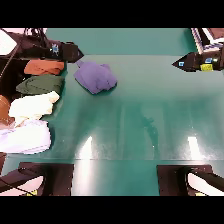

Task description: Fold the shirts.

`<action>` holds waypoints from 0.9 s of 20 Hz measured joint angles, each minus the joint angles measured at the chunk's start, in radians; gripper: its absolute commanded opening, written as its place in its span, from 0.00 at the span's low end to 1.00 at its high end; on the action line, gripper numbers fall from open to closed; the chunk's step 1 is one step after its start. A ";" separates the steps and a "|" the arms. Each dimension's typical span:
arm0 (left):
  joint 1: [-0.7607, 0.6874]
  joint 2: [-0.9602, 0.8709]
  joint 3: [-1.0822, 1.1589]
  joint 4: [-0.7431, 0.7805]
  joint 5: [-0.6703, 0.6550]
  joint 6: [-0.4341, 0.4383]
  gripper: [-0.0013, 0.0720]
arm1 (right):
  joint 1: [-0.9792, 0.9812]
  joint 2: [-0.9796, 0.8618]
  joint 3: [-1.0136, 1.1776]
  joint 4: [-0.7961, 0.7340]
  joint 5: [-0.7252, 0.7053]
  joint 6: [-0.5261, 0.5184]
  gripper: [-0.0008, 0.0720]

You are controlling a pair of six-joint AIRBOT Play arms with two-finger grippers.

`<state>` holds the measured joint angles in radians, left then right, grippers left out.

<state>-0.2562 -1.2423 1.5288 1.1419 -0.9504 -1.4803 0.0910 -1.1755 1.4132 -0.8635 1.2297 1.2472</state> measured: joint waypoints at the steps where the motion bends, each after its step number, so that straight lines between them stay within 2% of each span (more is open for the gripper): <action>1: 0.000 -0.020 -0.001 0.013 0.021 0.000 0.78 | 0.000 0.000 0.000 0.000 0.000 0.000 0.03; 8: 0.011 -0.322 -0.002 0.059 0.069 -0.046 0.78 | 0.000 0.000 0.000 0.000 0.000 0.000 0.03; 13: 0.021 -0.498 -0.002 0.032 0.111 -0.080 0.78 | 0.000 0.000 0.000 0.000 0.000 0.000 0.03; 14: 0.021 -0.515 -0.002 0.023 0.121 -0.083 0.71 | 0.000 0.000 0.000 0.000 0.000 0.000 0.03; 16: 0.023 -0.536 0.010 0.013 0.132 -0.087 0.08 | 0.000 0.000 0.000 0.000 0.000 0.000 0.03; 18: 0.023 -0.547 0.041 0.011 0.129 -0.089 0.05 | 0.000 0.000 0.000 0.000 0.000 0.000 0.03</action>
<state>-0.2333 -1.7893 1.5700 1.1526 -0.8215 -1.5688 0.0910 -1.1759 1.4132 -0.8639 1.2301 1.2476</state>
